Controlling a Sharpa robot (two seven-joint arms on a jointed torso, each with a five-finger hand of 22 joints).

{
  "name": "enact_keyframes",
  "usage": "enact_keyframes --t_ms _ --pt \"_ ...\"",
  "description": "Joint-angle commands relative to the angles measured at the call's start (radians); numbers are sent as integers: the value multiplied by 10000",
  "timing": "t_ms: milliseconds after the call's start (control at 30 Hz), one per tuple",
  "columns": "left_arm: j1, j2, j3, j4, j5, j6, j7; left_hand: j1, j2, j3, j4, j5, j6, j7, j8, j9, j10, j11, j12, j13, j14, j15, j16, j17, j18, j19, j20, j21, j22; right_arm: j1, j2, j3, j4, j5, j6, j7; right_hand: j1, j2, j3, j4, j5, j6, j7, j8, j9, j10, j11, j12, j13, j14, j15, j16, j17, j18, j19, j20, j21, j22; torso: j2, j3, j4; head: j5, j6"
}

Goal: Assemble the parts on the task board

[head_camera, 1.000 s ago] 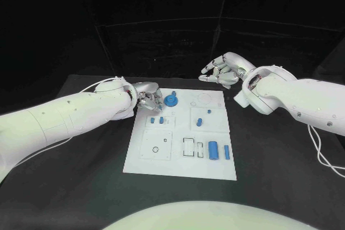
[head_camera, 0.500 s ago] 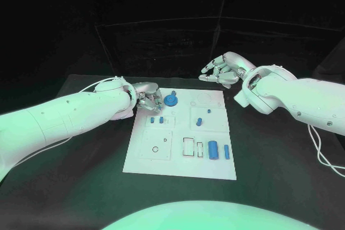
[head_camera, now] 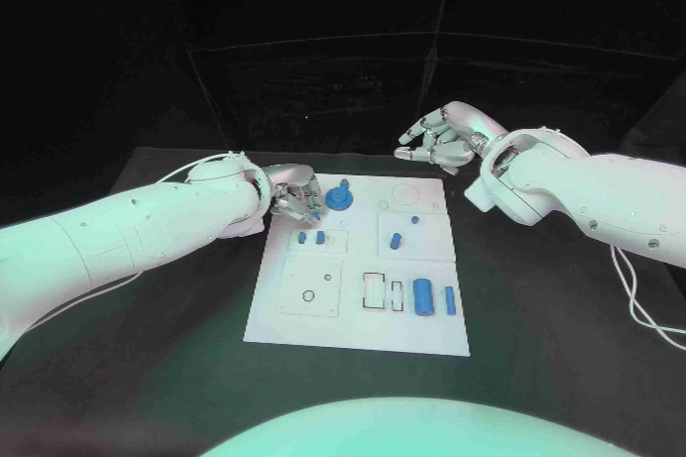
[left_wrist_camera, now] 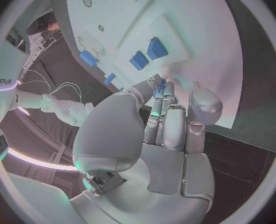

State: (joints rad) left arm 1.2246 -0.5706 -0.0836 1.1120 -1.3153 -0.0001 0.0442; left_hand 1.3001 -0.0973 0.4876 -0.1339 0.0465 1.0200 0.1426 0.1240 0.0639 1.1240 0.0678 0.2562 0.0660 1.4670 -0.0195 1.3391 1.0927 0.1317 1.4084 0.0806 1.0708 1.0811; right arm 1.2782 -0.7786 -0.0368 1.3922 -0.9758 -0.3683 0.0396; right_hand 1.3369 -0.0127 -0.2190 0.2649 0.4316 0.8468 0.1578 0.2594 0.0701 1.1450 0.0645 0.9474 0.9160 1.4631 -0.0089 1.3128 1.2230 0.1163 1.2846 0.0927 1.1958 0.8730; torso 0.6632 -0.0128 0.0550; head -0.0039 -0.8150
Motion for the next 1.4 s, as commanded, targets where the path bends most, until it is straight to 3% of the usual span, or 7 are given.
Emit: enact_keyframes --t_ms 33,500,667,833,1100,1267,1400 --pt "12 1 5 30 35 88 36 -25 -55 13 -71 21 -71 -1 -47 -6 -32 62 -51 -1 222 63 -41 -9 -174 -67 38 37 19 19 4 6 7 23 -4 44 38 60 -10 -53 58 -24 -59 33 -14 37 -9 -57 -13 295 -73 -34 -13 109 -4 -43 -66 -16 -3 1 3 -3 0" --pt "9 -18 3 77 36 14 13 -73 -109 -5 -76 22 -128 19 -97 6 -61 84 -102 1 219 78 -42 -35 -173 -73 52 38 26 19 -5 6 7 23 5 22 38 60 -10 -53 58 -24 -59 33 -14 37 -9 -57 -13 295 -73 -34 -13 109 -4 -43 -66 -16 -5 -1 3 -15 6" --pt "9 -34 3 68 36 56 -62 -178 -235 -70 -76 22 -271 42 -199 5 -188 114 -217 -9 205 105 -60 -107 -168 -88 78 19 18 19 -7 6 -8 23 51 -64 55 67 -28 -62 106 -31 -61 37 -15 -16 -10 -153 -135 291 -77 -73 -50 120 -19 -47 -117 -92 -5 -1 6 -29 0" --pt "9 -76 3 82 54 56 -134 -275 -336 -146 -64 27 -399 73 -289 13 -415 167 -379 -22 181 142 -97 -210 -153 -124 109 -56 -41 19 1 6 -54 -220 240 -341 305 146 -26 -123 103 -57 -38 65 -12 -1162 23 -1921 -1677 179 -70 -488 -470 64 207 -46 44 184 -4 1 7 -25 9" --pt "6 -247 6 157 300 -297 -83 -298 -410 -310 -80 30 -662 91 -451 10 -813 243 -621 -25 163 204 -112 -311 -115 -187 171 -229 -186 14 23 4 -169 -1101 818 -648 1542 198 304 -676 -860 514 -77 93 -31 -871 6 -4529 -4111 158 -101 -1154 -1172 38 332 -89 152 367 -1 -6 6 -31 12" --pt "6 -494 13 233 834 -805 137 -166 -364 -558 -121 39 -788 164 -508 26 -1556 407 -963 -26 139 319 -126 -435 2 -394 266 -823 -722 -27 1 3 -210 -2201 961 -732 2117 199 606 -917 -1134 935 -103 -12 -33 -735 -15 -5486 -5019 379 -102 -568 -513 -86 654 -108 624 1112 -12 -1 1 -38 34" --pt "12 -851 21 343 2586 -1500 729 -105 -252 -691 -94 36 -730 254 -469 44 -1785 453 -1026 -22 118 366 -138 -518 61 -484 318 -1131 -1000 -148 -46 0 -177 -3456 1133 -738 2441 180 906 -1001 -1271 1248 -130 -140 -44 -556 -11 -6213 -5699 373 -95 -515 -494 -137 738 -86 842 1427 -14 -1 -1 -50 59"
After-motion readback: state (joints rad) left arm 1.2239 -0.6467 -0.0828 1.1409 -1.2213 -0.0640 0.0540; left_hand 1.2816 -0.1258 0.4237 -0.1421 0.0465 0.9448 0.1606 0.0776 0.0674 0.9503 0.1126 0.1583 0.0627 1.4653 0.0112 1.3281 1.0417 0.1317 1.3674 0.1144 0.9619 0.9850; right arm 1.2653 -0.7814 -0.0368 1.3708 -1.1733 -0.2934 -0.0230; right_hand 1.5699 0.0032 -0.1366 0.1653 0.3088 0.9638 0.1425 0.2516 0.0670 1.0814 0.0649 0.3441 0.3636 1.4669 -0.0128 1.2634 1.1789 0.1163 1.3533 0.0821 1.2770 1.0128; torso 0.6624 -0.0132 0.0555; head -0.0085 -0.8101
